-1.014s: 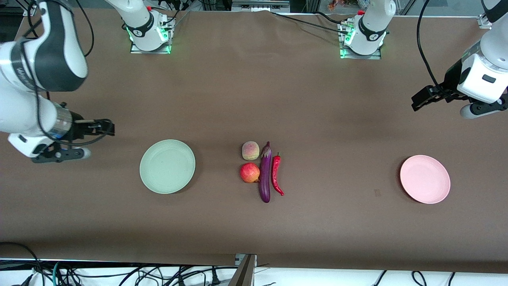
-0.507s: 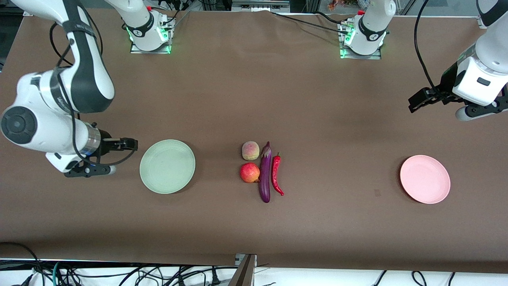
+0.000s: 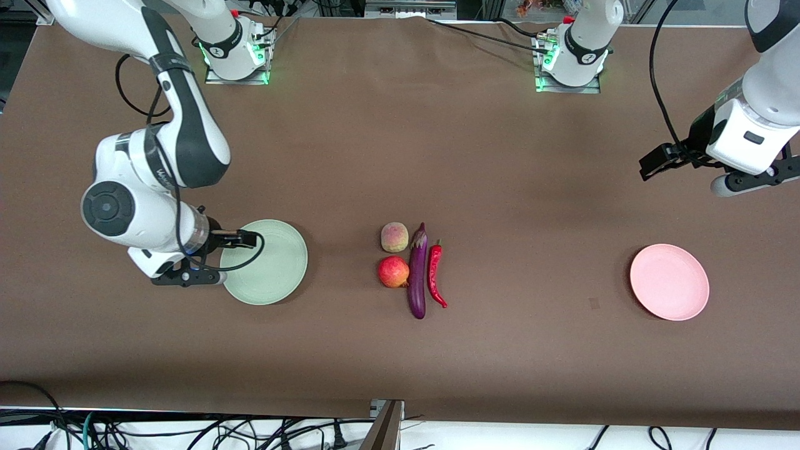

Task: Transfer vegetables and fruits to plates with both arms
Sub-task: 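Move the right gripper past the green plate toward the peach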

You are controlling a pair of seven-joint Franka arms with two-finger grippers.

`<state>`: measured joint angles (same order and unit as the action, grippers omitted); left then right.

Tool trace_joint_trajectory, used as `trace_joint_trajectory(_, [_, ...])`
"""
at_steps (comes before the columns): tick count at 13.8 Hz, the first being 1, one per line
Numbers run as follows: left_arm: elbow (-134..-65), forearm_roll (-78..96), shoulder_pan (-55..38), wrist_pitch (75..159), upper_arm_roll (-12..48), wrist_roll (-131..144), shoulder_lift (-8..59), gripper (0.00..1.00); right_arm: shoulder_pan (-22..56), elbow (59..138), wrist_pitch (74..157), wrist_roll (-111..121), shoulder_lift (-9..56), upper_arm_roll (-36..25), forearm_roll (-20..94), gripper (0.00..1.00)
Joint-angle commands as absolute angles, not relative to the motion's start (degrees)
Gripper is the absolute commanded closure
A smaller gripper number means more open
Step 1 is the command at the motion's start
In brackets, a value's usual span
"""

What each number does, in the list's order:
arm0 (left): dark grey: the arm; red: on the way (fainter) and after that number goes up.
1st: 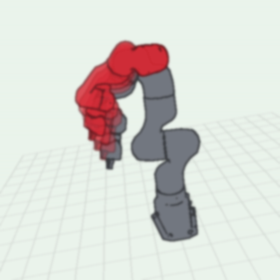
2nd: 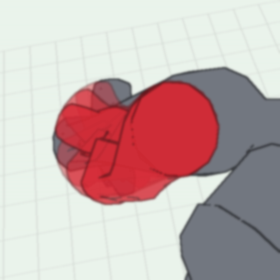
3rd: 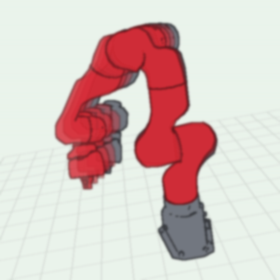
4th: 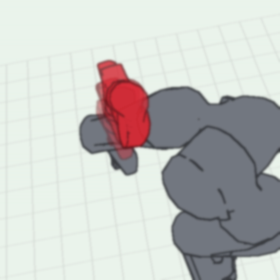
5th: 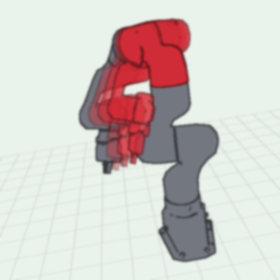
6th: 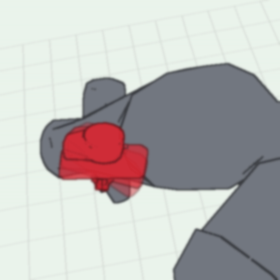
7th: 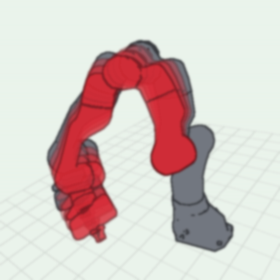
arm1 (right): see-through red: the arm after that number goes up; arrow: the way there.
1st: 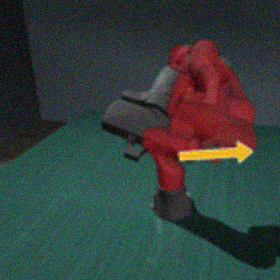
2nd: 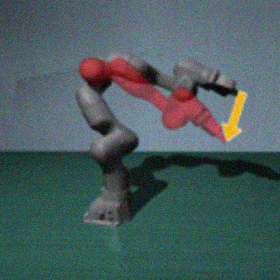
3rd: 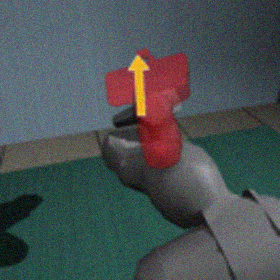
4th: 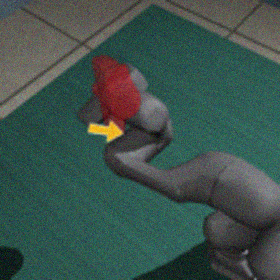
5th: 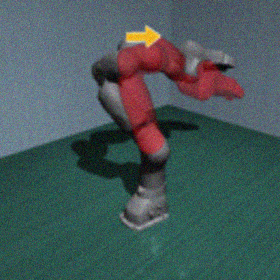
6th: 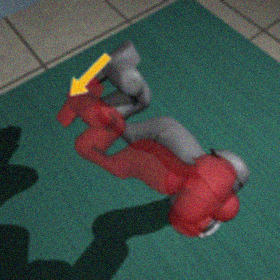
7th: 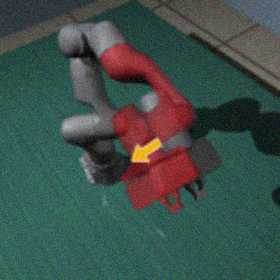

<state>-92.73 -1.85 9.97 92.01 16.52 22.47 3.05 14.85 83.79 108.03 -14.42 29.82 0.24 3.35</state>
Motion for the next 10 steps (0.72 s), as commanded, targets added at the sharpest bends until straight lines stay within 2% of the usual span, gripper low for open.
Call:
trace_joint_trajectory(1, [-92.7, -1.7, 10.0, 91.8, 16.5, 20.8, 3.1, 0.0, 19.0, 83.8, 110.7, -21.2, 30.8, 0.1, 5.5, 0.0])
trace_joint_trajectory(5, [-92.7, -1.7, 10.3, 91.8, 16.4, 16.6, 3.1, 0.0, 26.0, 83.9, 115.4, -31.2, 33.5, 0.1, 6.3, 0.0])
trace_joint_trajectory(10, [-92.3, -1.7, 10.2, 90.7, 16.3, 17.0, 4.7, 0.0, 34.7, 83.7, 125.2, -47.7, 37.7, 0.1, 6.2, 0.0])
